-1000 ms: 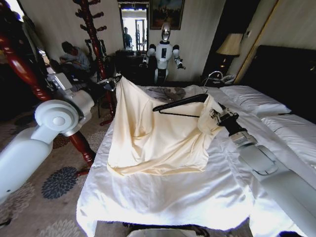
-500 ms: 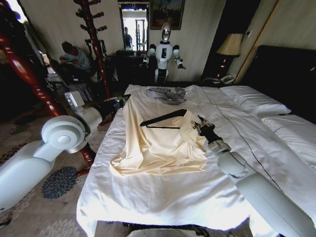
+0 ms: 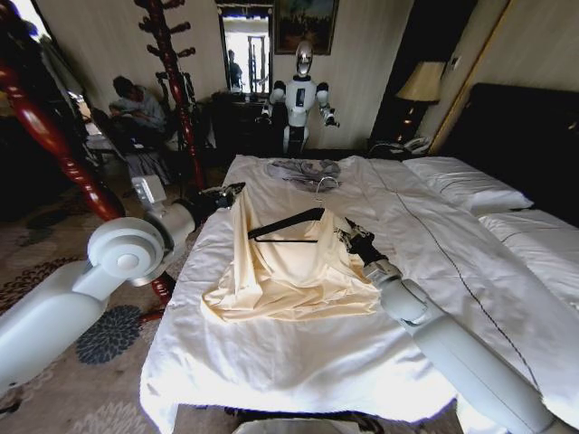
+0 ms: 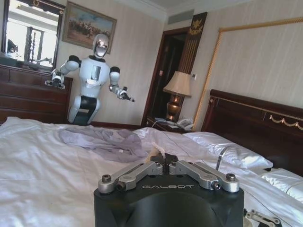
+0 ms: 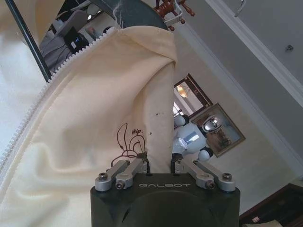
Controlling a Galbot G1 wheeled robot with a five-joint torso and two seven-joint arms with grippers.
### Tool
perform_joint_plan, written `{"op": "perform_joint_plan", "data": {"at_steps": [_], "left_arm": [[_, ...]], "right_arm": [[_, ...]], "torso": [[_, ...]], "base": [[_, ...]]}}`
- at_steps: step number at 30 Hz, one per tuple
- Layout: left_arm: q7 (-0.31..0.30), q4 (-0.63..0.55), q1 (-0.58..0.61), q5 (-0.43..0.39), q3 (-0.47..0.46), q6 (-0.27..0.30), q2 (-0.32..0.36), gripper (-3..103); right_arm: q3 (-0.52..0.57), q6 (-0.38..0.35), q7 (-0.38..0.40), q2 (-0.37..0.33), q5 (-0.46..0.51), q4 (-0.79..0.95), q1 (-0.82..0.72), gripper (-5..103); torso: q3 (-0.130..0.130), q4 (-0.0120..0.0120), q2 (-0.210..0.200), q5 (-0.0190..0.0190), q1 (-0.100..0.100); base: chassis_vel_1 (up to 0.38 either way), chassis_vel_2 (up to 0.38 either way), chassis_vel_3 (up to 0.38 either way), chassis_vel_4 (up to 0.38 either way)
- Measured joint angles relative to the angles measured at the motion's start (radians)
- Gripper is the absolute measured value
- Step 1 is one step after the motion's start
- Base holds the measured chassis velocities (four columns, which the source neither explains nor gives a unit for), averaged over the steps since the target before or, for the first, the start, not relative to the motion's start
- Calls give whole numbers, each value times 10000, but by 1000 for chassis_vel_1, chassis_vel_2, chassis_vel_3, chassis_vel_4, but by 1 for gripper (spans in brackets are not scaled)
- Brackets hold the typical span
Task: Pick up the clothes from the bed and hang them on the clothes hanger.
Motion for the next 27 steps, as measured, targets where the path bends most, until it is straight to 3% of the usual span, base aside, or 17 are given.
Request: {"op": "perform_joint_plan", "data": {"at_steps": [6,9,19,22,26,27], "left_arm": [[-240,-272,-403,42,527,166,-320,1],[-299,-672,-445,-18,616,228,-299,1],[-34,-1316,143,44,102,323,207,1],[-27,-1207,-103,277,445,322,-26,1],[-186,-746,-1429,577,2167,320,-572,1],[-186,-746,-1429,577,2167,320,-572,1]], "right_arm": [[-705,-393,94,213,-46,-700,511,19],[-934,-1034,368,258,663,-959,927,19],[-960,-1612,740,83,1475,-1423,1288,19],[-1219,-1729,765,165,1468,-1384,1459,19],[-1856,-1977,838,360,1365,-1377,1855,19],[-1856,-1977,838,360,1365,-1377,1855,19]], "torso": [[0,-3,0,2,0],[0,-2,0,2,0],[-2,-1,0,1,-3],[-2,0,0,-1,-3],[0,-3,0,-1,-1],[0,-3,0,-1,-1]], "base": [[0,0,0,0],[0,0,0,0],[0,0,0,0],[0,0,0,0],[0,0,0,0],[0,0,0,0]]}}
